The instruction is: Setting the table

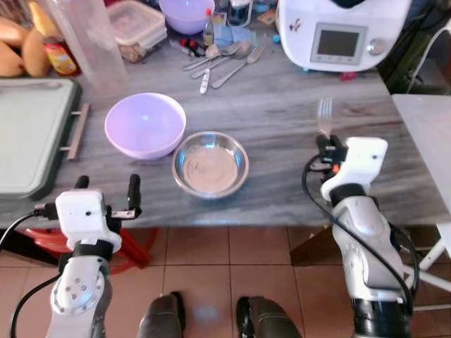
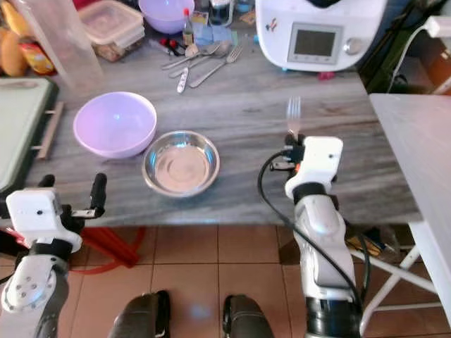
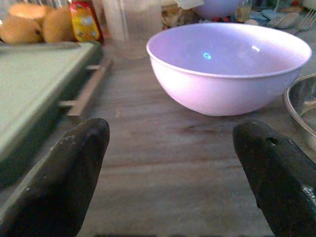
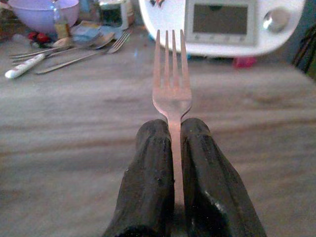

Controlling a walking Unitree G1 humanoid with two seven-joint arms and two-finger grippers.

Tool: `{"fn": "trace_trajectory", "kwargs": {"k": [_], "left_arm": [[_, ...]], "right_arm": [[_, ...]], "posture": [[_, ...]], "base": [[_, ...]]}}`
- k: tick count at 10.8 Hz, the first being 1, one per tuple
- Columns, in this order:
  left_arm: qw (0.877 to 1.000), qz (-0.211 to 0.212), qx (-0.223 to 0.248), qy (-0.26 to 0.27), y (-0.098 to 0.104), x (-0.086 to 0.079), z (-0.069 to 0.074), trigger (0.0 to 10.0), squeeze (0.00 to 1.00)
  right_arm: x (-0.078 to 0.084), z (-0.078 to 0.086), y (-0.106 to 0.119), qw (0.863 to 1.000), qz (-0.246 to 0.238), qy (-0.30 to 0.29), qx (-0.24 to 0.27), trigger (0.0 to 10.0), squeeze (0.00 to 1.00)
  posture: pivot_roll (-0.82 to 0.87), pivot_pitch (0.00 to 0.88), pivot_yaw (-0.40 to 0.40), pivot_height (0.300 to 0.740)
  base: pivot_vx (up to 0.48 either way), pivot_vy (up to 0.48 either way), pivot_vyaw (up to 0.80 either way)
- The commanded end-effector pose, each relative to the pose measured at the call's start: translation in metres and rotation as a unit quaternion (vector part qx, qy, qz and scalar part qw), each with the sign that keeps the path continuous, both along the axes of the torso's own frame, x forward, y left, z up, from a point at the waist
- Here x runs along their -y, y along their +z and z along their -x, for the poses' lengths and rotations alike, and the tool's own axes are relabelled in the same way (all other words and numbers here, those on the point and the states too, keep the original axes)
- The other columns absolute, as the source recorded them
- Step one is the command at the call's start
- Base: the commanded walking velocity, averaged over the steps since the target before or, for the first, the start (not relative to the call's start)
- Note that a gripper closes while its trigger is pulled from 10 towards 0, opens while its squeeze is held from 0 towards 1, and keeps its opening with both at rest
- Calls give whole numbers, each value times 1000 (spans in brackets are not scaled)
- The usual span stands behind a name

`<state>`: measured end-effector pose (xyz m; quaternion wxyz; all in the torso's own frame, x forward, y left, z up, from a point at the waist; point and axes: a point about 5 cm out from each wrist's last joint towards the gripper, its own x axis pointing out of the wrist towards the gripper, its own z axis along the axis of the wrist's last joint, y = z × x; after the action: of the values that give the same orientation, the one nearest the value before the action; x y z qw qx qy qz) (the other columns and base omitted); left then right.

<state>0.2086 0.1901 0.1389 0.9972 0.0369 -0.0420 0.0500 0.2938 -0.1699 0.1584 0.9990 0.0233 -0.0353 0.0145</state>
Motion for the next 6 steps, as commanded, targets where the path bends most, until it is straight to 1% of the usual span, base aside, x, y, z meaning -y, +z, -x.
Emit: {"fn": "trace_trajectory", "kwargs": {"k": [1, 2, 3, 4, 5, 6], "left_arm": [[1000, -9, -3, 16, 1, -6, 4, 10000, 0], [1000, -9, -7, 17, 0, -7, 4, 10000, 0], [1000, -7, -13, 17, -2, -6, 5, 10000, 0], [1000, -2, -14, 13, -3, -3, 2, 10000, 0], [1000, 9, -9, -1, -1, 2, 1, 10000, 0], [1000, 13, -10, -7, -2, 5, 1, 10000, 0]], "right_arm": [[-1, -2, -7, 999, -24, 10, -25, 10000, 0], [-5, -5, -10, 998, -39, 22, -34, 10000, 0], [-21, -6, -9, 995, -68, 67, -38, 10000, 0], [-26, -6, -6, 995, -62, 74, -30, 10000, 0], [-27, -6, -9, 993, -93, 64, -46, 10000, 0], [-26, -6, -11, 992, -100, 49, -55, 10000, 0]], "posture": [[21, 238, -28, 740], [23, 238, -29, 740], [21, 243, -29, 740], [20, 244, -29, 740], [18, 249, -28, 740], [10, 251, -27, 740]], "base": [[0, 0, 0], [0, 0, 0], [0, 0, 0], [0, 0, 0], [0, 0, 800], [0, 0, 800]]}}
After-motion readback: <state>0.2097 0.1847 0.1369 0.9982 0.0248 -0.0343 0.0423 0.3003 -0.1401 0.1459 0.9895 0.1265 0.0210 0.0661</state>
